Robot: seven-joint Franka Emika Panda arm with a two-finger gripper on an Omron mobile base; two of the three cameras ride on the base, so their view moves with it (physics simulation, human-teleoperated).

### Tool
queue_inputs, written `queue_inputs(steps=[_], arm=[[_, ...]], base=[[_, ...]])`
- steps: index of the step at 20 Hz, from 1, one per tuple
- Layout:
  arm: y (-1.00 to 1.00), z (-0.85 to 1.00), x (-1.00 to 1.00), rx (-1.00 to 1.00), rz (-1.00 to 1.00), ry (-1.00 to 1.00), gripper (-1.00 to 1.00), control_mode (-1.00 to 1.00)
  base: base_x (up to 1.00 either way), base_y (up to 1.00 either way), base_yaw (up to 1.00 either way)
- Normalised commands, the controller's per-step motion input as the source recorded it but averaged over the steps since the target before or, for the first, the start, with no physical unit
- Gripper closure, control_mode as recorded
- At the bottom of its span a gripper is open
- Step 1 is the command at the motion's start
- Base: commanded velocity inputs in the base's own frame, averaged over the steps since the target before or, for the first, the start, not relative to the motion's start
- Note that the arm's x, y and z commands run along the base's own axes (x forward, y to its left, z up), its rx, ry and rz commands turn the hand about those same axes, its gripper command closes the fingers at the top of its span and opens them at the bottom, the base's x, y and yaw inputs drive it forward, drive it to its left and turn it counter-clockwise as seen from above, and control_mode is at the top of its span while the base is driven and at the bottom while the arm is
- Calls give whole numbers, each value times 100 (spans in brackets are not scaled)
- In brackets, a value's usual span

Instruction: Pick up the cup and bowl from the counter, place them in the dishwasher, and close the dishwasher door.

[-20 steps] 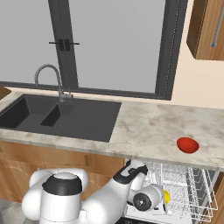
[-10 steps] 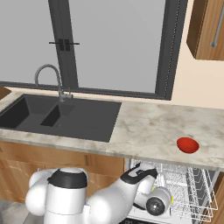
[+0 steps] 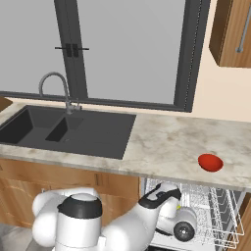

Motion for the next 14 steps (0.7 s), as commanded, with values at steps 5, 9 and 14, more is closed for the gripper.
queue_inputs(steps=[5, 9, 14], arm=[[0, 0, 23, 6, -2, -13, 100, -100], [0, -45, 38, 1, -1, -4, 100, -100], [-1, -54, 38, 0, 0, 0, 100, -100]], base=[[0, 0, 0], [0, 0, 0], [0, 0, 0]])
